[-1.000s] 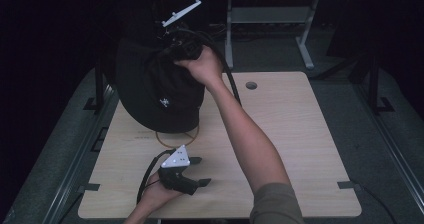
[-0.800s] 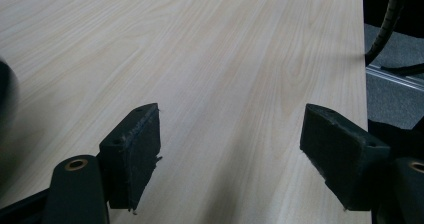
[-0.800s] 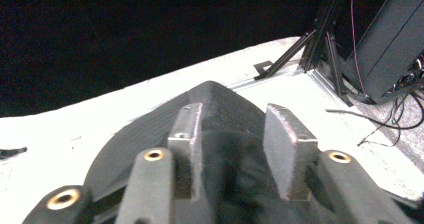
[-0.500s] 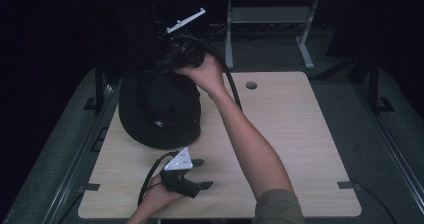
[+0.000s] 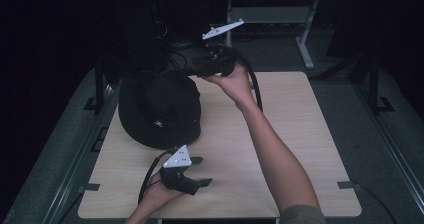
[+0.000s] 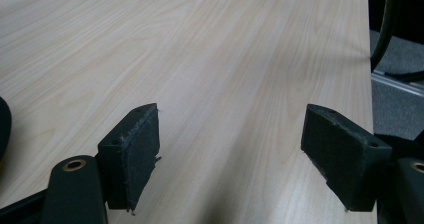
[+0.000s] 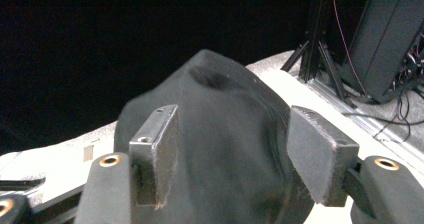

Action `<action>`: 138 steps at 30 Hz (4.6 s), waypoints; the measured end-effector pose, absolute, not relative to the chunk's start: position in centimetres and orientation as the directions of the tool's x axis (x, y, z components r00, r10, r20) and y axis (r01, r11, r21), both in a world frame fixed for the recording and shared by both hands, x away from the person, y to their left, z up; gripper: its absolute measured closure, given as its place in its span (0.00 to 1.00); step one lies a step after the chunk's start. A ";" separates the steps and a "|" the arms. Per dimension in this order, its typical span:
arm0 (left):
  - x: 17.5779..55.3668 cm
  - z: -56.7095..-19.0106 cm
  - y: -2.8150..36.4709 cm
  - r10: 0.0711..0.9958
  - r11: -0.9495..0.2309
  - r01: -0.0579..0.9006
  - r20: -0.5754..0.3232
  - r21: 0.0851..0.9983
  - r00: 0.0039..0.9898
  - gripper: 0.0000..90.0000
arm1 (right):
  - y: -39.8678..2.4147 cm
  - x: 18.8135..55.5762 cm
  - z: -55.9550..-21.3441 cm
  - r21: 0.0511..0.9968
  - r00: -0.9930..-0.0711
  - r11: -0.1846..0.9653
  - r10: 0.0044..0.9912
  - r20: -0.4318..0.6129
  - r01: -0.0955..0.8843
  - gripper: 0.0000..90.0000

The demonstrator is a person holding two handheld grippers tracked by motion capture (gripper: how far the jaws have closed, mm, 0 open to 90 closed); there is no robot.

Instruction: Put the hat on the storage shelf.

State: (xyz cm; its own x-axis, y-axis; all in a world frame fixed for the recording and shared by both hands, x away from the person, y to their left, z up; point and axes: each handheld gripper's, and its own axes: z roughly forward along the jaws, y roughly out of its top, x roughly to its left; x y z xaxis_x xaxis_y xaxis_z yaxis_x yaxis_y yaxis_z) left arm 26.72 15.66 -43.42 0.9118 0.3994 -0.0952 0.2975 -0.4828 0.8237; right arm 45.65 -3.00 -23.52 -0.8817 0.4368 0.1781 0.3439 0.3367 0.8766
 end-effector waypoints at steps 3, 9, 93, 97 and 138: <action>26.8 -43.4 15.7 0.404 -0.482 0.300 -0.095 0.823 0.910 0.25 | -4.2 45.5 -24.1 0.871 -0.871 0.330 0.452 0.193 0.365 0.38; 26.8 -43.3 15.8 0.407 -0.488 0.291 -0.080 0.823 0.910 0.25 | -6.2 44.7 -25.0 0.870 -0.856 0.313 0.474 0.204 0.381 0.32; 26.7 -43.6 15.9 0.440 -0.488 0.307 -0.074 0.817 0.895 0.24 | -21.8 35.5 -35.5 0.807 -0.702 0.211 0.640 0.313 0.552 0.21; 26.8 -43.6 16.0 0.445 -0.487 0.310 -0.073 0.816 0.893 0.24 | -22.2 35.1 -35.9 0.802 -0.695 0.207 0.643 0.320 0.561 0.21; 25.5 -43.9 15.2 0.443 -0.538 0.304 -0.043 0.786 0.896 0.21 | -28.7 26.9 -42.5 0.811 -0.634 0.116 0.690 0.350 0.574 0.20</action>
